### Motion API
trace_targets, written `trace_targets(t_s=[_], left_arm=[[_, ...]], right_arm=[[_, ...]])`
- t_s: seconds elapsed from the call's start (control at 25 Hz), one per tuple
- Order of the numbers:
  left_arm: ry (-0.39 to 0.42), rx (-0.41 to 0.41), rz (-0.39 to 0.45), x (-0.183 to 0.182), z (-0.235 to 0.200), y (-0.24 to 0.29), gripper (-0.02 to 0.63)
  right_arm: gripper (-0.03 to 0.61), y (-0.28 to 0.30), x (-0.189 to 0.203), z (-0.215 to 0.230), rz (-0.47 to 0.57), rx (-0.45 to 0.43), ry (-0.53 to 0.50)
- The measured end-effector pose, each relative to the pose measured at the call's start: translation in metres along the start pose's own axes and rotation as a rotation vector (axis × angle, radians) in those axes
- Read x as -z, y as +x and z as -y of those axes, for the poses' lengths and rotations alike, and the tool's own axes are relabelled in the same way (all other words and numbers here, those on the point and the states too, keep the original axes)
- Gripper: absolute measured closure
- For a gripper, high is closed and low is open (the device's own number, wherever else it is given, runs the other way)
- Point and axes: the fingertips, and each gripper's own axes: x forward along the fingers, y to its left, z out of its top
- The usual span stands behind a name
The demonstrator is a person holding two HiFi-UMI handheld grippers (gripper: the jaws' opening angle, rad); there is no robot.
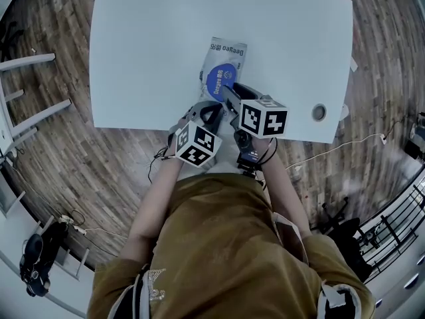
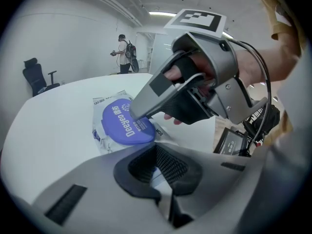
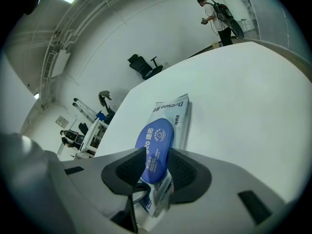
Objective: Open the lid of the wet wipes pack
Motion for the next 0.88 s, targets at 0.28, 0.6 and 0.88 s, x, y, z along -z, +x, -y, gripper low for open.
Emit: trace_targets(t_s=[0.28, 0.6, 0.88], left_arm=[[-0.008, -0.008, 0.009, 0.000, 0.001, 0.001, 0.612], [-0.006, -0.011, 0.000, -0.001, 0.003, 0.001, 0.612], [-0.011, -0.014, -0.005, -0.002, 0.003, 0.002, 0.612]], right_arm=[[0.453, -0.006, -0.003, -0.005, -0.048, -0.069, 0.002], [0.453, -0.014, -0.007, -0.013, -0.087, -0.128, 0.033], [0.453, -0.018, -0.010, -0.017, -0.106, -0.157, 0.046]])
